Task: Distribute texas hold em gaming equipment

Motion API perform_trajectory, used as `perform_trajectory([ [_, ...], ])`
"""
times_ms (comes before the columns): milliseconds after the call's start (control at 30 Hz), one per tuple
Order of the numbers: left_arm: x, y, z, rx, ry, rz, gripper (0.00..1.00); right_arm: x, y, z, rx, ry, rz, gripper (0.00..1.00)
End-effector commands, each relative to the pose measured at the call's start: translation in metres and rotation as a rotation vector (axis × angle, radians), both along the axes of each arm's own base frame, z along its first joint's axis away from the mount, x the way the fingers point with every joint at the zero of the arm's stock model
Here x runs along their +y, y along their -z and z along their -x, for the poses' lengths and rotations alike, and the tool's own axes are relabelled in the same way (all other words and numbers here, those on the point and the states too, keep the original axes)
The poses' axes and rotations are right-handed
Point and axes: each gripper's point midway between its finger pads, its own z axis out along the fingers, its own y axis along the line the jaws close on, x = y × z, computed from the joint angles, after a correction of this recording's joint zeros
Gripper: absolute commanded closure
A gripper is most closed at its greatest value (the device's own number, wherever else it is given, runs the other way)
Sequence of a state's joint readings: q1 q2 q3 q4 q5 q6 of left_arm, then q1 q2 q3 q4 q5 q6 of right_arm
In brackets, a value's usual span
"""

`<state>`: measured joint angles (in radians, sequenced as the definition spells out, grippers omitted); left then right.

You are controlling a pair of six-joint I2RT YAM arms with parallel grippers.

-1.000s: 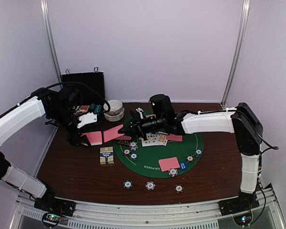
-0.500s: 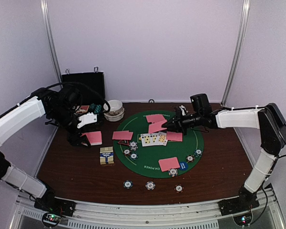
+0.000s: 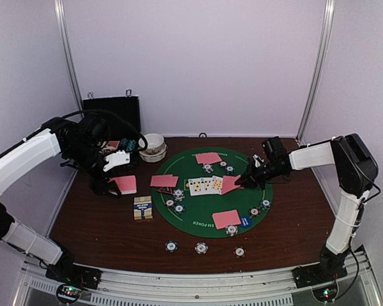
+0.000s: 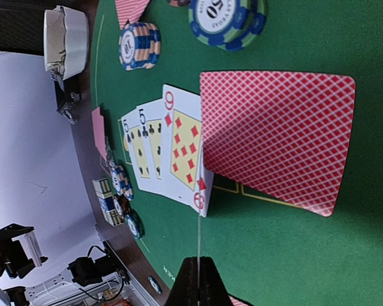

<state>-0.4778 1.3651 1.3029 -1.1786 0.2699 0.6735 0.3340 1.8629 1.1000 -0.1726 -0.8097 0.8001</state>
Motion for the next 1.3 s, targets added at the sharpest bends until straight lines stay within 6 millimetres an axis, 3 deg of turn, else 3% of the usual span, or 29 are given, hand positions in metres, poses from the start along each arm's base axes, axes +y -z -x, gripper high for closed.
perform_trajectory([
  [0, -0.004, -0.015, -0.002, -0.035, 0.007, 0.042, 1.0, 0.0, 0.0, -0.015, -0.055, -0.008, 0.013, 1.0],
  [300, -0.002, -0.011, 0.0, -0.031, 0.005, 0.03, 1.0, -0.002, 0.022, -0.012, -0.014, -0.008, 0.041, 1.0],
  [467, 0.001, -0.01, 0.0, -0.04, 0.009, 0.018, 1.0, -0.013, 0.035, -0.003, 0.007, -0.01, 0.126, 0.68],
  [567, 0.001, -0.008, 0.0, -0.036, 0.01, 0.016, 1.0, -0.021, 0.032, 0.0, 0.001, -0.013, 0.179, 0.57],
  [967, 0.004, 0.003, -0.004, -0.041, -0.007, -0.009, 1.0, -0.023, -0.042, -0.003, -0.175, -0.034, 0.328, 0.38],
  [1000, 0.005, 0.006, -0.004, -0.041, -0.008, -0.013, 1.0, -0.022, -0.049, -0.002, -0.194, -0.035, 0.337, 0.34],
  [1133, 0.009, 0.014, -0.007, -0.052, -0.024, -0.013, 1.0, -0.011, -0.077, 0.004, -0.277, -0.063, 0.372, 0.02],
  [1267, 0.016, 0.024, -0.01, -0.048, -0.057, -0.027, 1.0, -0.001, -0.098, 0.011, -0.338, -0.082, 0.413, 0.0],
])
